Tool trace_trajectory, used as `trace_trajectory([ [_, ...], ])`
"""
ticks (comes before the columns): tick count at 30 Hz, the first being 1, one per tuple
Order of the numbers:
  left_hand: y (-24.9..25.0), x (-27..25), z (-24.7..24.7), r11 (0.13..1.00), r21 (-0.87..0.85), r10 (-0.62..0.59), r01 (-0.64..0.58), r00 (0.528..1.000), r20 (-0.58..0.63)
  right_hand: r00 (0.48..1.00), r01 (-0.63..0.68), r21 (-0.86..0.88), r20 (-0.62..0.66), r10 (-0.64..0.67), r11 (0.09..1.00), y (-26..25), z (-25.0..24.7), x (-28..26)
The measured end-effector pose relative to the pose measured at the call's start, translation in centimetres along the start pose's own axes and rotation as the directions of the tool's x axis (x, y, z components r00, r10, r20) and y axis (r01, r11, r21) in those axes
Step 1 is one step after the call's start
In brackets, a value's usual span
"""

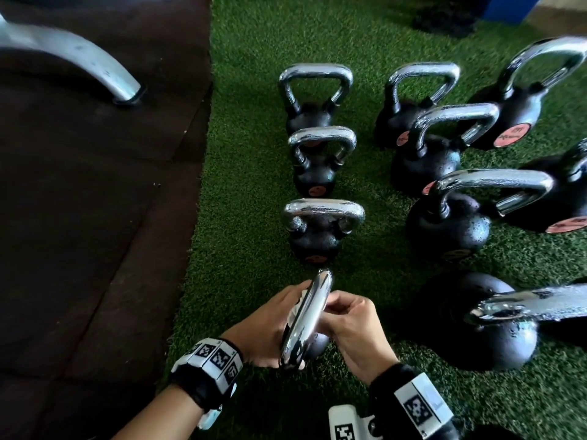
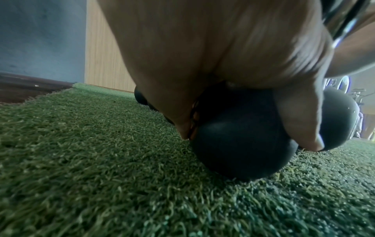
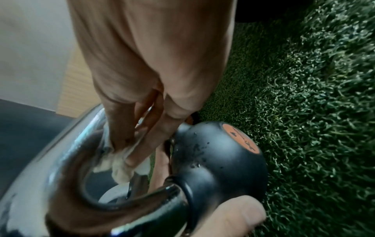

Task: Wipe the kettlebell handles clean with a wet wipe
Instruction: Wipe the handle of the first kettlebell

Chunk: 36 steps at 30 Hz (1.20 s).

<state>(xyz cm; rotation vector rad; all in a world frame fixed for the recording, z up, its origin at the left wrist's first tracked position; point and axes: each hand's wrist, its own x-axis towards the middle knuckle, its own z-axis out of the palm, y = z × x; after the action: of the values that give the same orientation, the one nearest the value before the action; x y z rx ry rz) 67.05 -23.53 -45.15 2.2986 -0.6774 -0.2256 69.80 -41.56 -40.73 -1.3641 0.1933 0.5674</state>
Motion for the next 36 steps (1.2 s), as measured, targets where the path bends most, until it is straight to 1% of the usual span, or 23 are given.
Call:
trace_trajectory([
  [2,-0.2,-0.1,0.2,0.999,-0.030,-0.012,0.013,1.000,0.016,0.991,0.051,-0.049,-0.123,-0.057,0.997,0.1,0.2,0.5],
  [3,-0.2,-0.1,0.0,0.997,-0.073,-0.030,0.031,0.999,0.012,0.980,0.074,-0.051,-0.182,-0.082,0.996,0.2,0.2,0.7],
  [6,-0.3,-0.1,0.4,0.994,-0.112,-0.004,0.000,0.999,-0.035,0.947,0.115,-0.079,-0.292,-0.133,0.990,0.6,0.7,0.9],
  [7,-0.2,-0.1,0.4,0.992,-0.122,-0.025,0.022,0.999,-0.028,0.940,0.106,-0.087,-0.316,-0.128,0.991,0.8,0.8,0.8],
  [8,0.0,-0.1,0.4,0.990,-0.135,-0.052,0.048,0.998,-0.027,0.936,0.090,-0.087,-0.334,-0.114,0.992,0.9,0.8,0.8],
  [11,-0.1,-0.2,0.5,0.987,-0.141,-0.075,0.072,0.997,-0.013,0.931,0.030,-0.068,-0.361,-0.052,0.997,0.9,0.9,1.0],
  [14,-0.2,-0.3,0.6,0.980,-0.176,-0.092,0.090,0.996,-0.001,0.929,0.010,-0.079,-0.368,-0.038,0.997,0.7,1.0,1.1],
  [16,0.0,-0.2,0.7,0.987,-0.148,-0.060,0.058,0.998,-0.006,0.920,-0.039,-0.100,-0.391,-0.003,0.994,0.9,1.0,1.2],
  [19,0.1,-0.1,1.0,0.997,0.046,0.065,-0.063,0.997,-0.051,0.905,-0.114,-0.217,-0.426,0.011,0.970,0.9,1.2,1.1],
  [20,0.1,-0.2,1.0,0.994,0.064,0.094,-0.090,0.994,-0.056,0.903,-0.122,-0.268,-0.429,-0.005,0.956,0.8,1.3,1.1],
  [22,-0.1,-0.4,1.1,0.996,0.023,0.092,-0.091,0.994,-0.066,0.908,-0.136,-0.348,-0.418,-0.024,0.928,0.5,1.3,1.1],
  [24,-0.4,-0.7,1.0,1.000,-0.026,0.016,-0.017,0.998,-0.053,0.926,-0.140,-0.453,-0.376,-0.046,0.880,0.0,1.3,1.0],
  [26,-0.7,-1.2,0.9,0.995,0.046,-0.091,0.092,0.995,-0.033,0.941,-0.107,-0.609,-0.318,-0.119,0.786,-0.5,0.8,0.8],
  [27,-0.7,-1.6,1.0,0.985,0.103,-0.137,0.140,0.990,-0.033,0.942,-0.044,-0.676,-0.274,-0.196,0.735,-0.9,0.4,0.6],
  [28,-0.6,-2.1,1.0,0.974,0.145,-0.166,0.171,0.985,-0.048,0.933,0.059,-0.730,-0.202,-0.297,0.681,-1.4,-0.1,0.3],
  [29,-0.3,-2.6,1.2,0.967,0.162,-0.187,0.196,0.980,-0.074,0.915,0.183,-0.766,-0.095,-0.391,0.616,-2.1,-0.5,0.1],
  [30,0.1,-3.0,1.4,0.962,0.158,-0.210,0.224,0.972,-0.103,0.897,0.304,-0.782,0.042,-0.440,0.544,-2.8,-0.9,0.0],
  [31,0.7,-3.3,1.5,0.955,0.141,-0.243,0.260,0.962,-0.128,0.885,0.395,-0.779,0.180,-0.430,0.486,-3.6,-1.2,0.1],
  [32,1.1,-3.5,1.5,0.948,0.122,-0.278,0.296,0.950,-0.146,0.878,0.446,-0.780,0.288,-0.382,0.439,-4.3,-1.3,0.3],
  [33,1.4,-3.6,1.4,0.939,0.104,-0.309,0.327,0.938,-0.160,0.871,0.475,-0.791,0.360,-0.334,0.385,-5.0,-1.4,0.6],
  [34,1.6,-3.5,1.2,0.931,0.096,-0.334,0.353,0.926,-0.176,0.862,0.492,-0.809,0.402,-0.308,0.322,-5.5,-1.4,1.0],
  [35,1.8,-3.4,1.0,0.923,0.096,-0.349,0.372,0.917,-0.192,0.859,0.494,-0.827,0.417,-0.296,0.270,-6.0,-1.4,1.2],
  [36,1.9,-3.4,0.7,0.919,0.107,-0.355,0.381,0.913,-0.203,0.863,0.483,-0.841,0.412,-0.292,0.242,-6.4,-1.4,1.2],
])
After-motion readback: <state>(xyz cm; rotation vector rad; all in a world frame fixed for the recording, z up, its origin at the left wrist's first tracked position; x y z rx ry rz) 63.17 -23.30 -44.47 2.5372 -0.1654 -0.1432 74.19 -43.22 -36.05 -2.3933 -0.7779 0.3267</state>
